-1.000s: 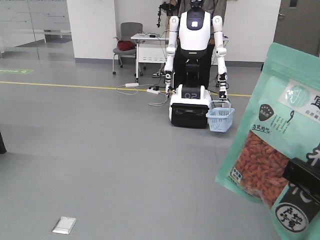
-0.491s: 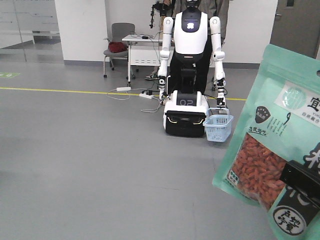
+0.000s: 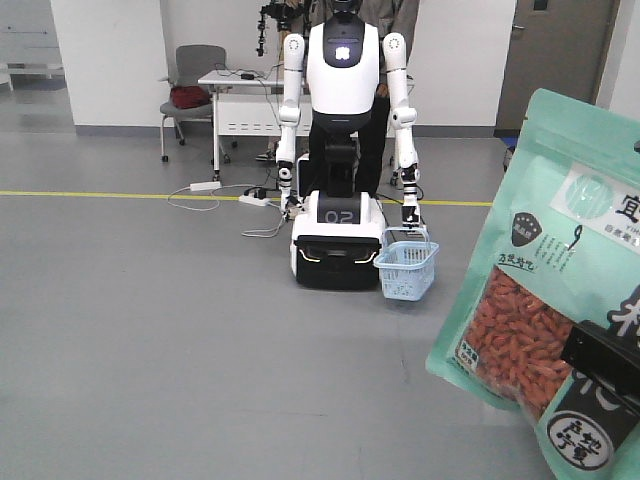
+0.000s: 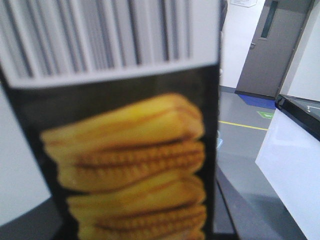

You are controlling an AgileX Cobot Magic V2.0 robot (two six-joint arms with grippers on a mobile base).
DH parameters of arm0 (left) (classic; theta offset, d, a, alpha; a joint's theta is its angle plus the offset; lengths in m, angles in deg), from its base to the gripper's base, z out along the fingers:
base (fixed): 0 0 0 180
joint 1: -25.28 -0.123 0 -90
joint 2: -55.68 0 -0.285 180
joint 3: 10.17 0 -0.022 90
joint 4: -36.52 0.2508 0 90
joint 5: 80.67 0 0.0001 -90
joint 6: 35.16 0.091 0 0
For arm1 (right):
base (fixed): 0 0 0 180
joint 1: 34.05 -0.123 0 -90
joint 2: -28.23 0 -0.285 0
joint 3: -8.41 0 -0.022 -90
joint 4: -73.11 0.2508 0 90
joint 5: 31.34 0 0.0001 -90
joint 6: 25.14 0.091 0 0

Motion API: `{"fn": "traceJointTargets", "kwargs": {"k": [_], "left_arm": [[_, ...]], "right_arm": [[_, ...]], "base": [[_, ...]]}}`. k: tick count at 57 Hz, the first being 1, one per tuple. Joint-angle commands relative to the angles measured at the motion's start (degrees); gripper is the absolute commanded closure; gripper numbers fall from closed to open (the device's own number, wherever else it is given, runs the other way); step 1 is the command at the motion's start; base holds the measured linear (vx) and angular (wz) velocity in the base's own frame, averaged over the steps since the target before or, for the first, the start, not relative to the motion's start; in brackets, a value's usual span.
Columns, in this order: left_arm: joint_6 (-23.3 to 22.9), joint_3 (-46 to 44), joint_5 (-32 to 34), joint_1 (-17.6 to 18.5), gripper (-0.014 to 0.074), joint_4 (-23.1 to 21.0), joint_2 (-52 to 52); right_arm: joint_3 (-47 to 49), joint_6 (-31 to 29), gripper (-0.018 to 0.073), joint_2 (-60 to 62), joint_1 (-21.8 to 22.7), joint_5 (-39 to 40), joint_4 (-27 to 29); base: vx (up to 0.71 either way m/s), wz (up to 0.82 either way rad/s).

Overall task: Pick snacks and fruit into basket
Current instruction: 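Drive toward the other robot holding the blue basket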

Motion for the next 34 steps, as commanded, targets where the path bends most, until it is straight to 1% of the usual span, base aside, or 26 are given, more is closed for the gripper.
{"fn": "traceJointTargets", "kwargs": {"k": [1,12,34], "left_arm": [[0.1,-2.1,5.8,0.4,0.0594,0.4,-0.7],[0.1,-2.1,5.8,0.4,0.0594,0.4,-0.7],[0.1,-2.1,5.8,0.4,0.0594,0.4,-0.7]], "right_arm": [[1.8,0.0,0.0568,0.0,0.2,-1.8,-0.2],[1.8,0.0,0.0568,0.0,0.2,-1.8,-0.2],[1.8,0.0,0.0568,0.0,0.2,-1.8,-0.2]], "base": [[0.45,-0.13],[0.46,-0.06],[0.47,0.03]]}}
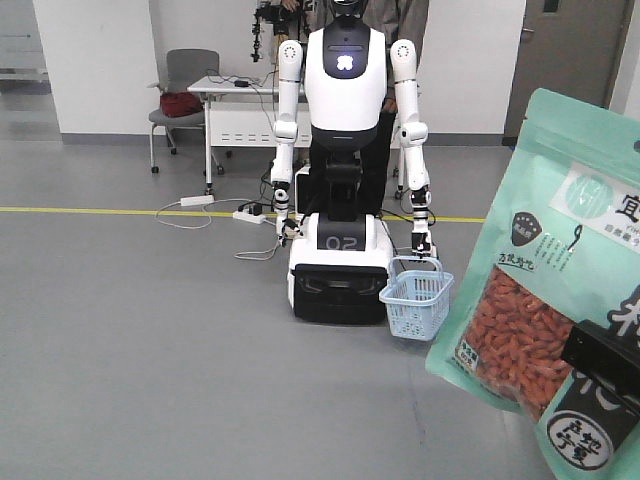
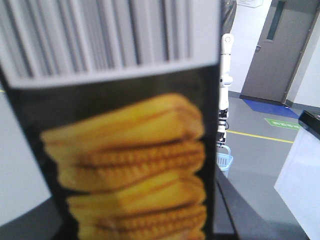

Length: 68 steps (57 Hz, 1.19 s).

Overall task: Pick snacks and fruit into basket
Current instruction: 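Drive toward the other robot holding the blue basket, then hold both items and approach close to the other robot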

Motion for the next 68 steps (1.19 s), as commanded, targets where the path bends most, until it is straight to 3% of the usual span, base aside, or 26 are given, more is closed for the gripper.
{"fn": "traceJointTargets", "kwargs": {"k": [1,68], "left_arm": [[0.1,-2.1,5.8,0.4,0.0594,0.4,-0.7],[0.1,-2.1,5.8,0.4,0.0594,0.4,-0.7]], "right_arm": [[1.8,0.0,0.0568,0.0,0.2,-1.8,-0.2],[1.8,0.0,0.0568,0.0,0.2,-1.8,-0.2]], "base": [[0.47,-0.01],[0.45,-0.10]]}}
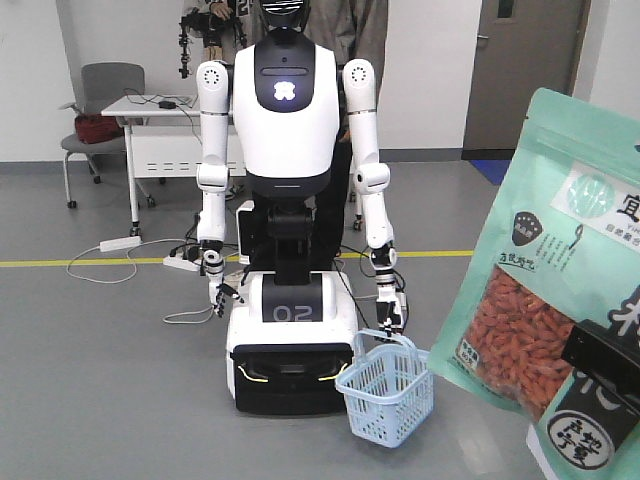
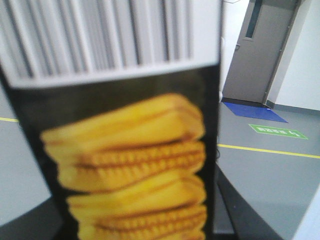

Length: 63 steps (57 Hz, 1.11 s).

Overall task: Pick snacks and fruit into basket
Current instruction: 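Hold both items and approach close to the other robot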

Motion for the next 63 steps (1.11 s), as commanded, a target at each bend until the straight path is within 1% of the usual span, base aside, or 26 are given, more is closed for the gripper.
{"fn": "traceJointTargets", "kwargs": {"k": [1,30,63], "left_arm": [[0.1,-2.1,5.8,0.4,0.0594,0.4,-0.7],[0.1,-2.1,5.8,0.4,0.0594,0.4,-0.7],[0.1,-2.1,5.8,0.4,0.0594,0.4,-0.7]], "right_arm": [[1.8,0.0,0.0568,0.0,0.2,-1.8,-0.2],[1.8,0.0,0.0568,0.0,0.2,-1.8,-0.2],[1.8,0.0,0.0568,0.0,0.2,-1.8,-0.2]], "base": [[0.43,0.11],[0.40,0.09],[0.31,-0.03]]}}
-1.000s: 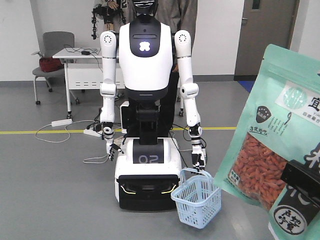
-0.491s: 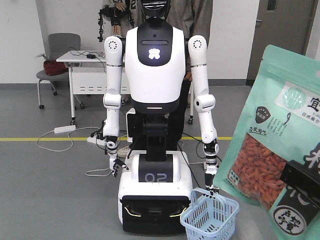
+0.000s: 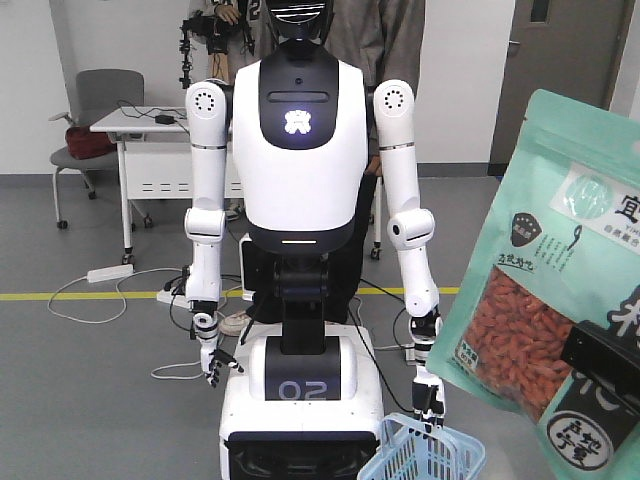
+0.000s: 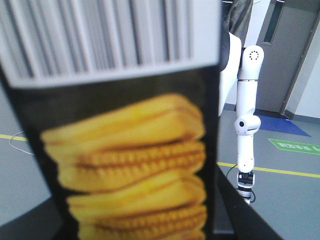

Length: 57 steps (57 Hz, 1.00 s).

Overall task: Pick snacks and fruit into basket
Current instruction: 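Hold both items and approach close to the other robot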

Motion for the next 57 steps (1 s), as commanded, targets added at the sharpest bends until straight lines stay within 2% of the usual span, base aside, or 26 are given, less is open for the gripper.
{"fn": "traceJointTargets", "kwargs": {"k": [1,57], "left_arm": [[0.1,-2.1,5.8,0.4,0.0594,0.4,-0.7],[0.1,-2.1,5.8,0.4,0.0594,0.4,-0.7]], "right_arm": [[1.8,0.0,0.0568,0.0,0.2,-1.8,-0.2],[1.8,0.0,0.0568,0.0,0.2,-1.8,-0.2]], "base": [[0.26,-0.05],[0.17,0.02]]}}
